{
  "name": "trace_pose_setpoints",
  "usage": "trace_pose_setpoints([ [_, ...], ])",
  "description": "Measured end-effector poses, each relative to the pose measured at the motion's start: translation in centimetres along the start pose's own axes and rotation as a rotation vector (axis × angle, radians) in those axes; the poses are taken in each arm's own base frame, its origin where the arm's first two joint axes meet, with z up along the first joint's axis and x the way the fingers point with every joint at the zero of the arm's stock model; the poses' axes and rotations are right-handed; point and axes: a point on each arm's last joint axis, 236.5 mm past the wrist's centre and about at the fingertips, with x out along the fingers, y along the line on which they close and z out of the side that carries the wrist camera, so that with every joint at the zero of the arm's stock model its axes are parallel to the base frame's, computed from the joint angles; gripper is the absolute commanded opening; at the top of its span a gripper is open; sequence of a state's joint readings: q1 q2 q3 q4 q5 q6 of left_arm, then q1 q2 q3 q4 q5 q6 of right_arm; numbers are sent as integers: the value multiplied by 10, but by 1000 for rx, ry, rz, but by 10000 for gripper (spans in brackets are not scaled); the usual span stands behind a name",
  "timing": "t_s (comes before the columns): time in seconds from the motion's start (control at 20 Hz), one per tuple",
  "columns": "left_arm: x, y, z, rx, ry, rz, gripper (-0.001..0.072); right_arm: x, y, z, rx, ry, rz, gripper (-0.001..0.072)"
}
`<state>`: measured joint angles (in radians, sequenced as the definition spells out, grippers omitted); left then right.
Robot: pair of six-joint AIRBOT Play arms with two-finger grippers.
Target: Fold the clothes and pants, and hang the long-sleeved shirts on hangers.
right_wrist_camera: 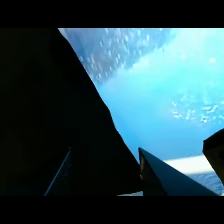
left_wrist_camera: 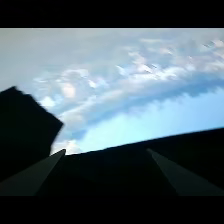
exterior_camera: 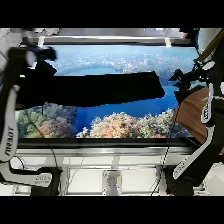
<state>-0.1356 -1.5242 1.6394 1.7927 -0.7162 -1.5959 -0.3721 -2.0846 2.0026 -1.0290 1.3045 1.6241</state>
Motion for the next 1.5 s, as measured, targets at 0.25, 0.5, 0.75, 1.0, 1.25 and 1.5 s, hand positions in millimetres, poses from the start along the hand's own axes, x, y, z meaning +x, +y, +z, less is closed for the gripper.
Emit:
trace_pose_setpoints([
  [0.25,17,-143,-31,205,70,-194,564,30,-9,-15,4,87,47,484],
  [0.5,27,-221,-70,334,128,-293,564,49,-7,-24,-8,127,74,480],
  [0.75,29,-241,-82,373,144,-316,564,67,11,-36,-56,159,90,435],
  [1.0,31,-242,-85,378,150,-318,564,79,36,-51,-113,193,125,13],
  [1.25,28,-234,-90,380,183,-307,331,40,80,-43,-163,140,210,12],
  [1.5,-3,-222,-86,385,233,-298,321,-45,87,-44,-244,98,140,12],
])
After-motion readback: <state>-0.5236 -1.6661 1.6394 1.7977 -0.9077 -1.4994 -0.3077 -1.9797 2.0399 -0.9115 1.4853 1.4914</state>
